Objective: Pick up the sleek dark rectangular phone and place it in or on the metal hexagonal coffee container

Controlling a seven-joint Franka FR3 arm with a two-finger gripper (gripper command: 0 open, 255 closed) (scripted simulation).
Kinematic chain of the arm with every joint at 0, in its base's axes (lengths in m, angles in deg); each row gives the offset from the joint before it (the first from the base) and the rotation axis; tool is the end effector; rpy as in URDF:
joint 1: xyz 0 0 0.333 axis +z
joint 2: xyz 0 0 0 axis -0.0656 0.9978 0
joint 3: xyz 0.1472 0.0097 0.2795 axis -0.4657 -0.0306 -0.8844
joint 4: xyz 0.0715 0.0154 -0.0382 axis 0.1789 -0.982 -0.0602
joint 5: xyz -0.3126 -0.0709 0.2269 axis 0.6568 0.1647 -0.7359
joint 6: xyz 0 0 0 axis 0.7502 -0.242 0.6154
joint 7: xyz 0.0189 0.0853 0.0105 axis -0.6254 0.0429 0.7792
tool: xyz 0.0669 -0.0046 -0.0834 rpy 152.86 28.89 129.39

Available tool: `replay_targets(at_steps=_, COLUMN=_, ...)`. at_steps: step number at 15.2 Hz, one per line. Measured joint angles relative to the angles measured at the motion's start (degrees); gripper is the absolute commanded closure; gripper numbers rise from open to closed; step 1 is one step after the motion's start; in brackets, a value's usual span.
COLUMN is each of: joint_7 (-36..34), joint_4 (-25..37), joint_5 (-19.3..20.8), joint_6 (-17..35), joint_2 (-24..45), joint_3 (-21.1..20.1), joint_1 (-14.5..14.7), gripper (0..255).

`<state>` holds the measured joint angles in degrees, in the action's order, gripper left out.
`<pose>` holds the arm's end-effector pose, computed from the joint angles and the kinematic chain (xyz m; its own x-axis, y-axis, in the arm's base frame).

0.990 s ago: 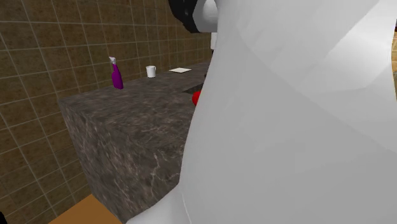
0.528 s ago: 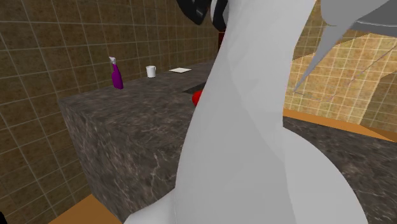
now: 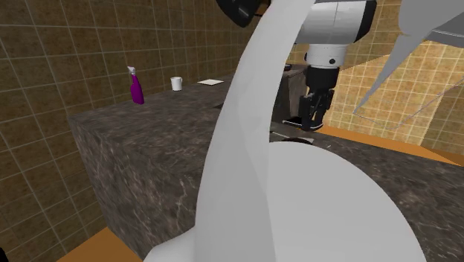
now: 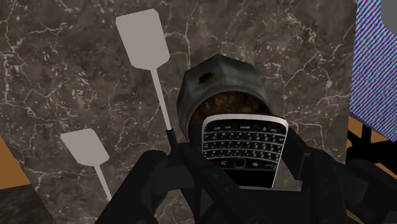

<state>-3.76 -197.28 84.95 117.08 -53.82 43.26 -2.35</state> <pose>0.3381 -0.2896 0.5161 0.8669 0.4984 0.0104 0.4985 -0.8668 -0.0121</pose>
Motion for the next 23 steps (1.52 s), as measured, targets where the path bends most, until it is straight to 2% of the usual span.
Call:
replay_targets(at_steps=11, joint_7=0.3, joint_4=-6.6, joint_5=0.4, joint_6=8.5, joint_2=1.9, joint_3=2.1, joint_1=0.0, gripper=255)
replay_targets(at_steps=17, joint_7=0.4, joint_4=-7.3, joint_5=0.6, joint_6=9.2, joint_2=2.0, joint_3=2.4, joint_1=-0.1, gripper=255)
replay_targets(at_steps=18, joint_7=0.4, joint_4=-7.3, joint_5=0.6, joint_6=9.2, joint_2=2.0, joint_3=2.4, joint_1=-0.1, gripper=0)
replay_targets(at_steps=23, joint_7=0.4, joint_4=-7.3, joint_5=0.6, joint_6=9.2, joint_2=2.0, joint_3=2.4, joint_1=-0.1, gripper=0)
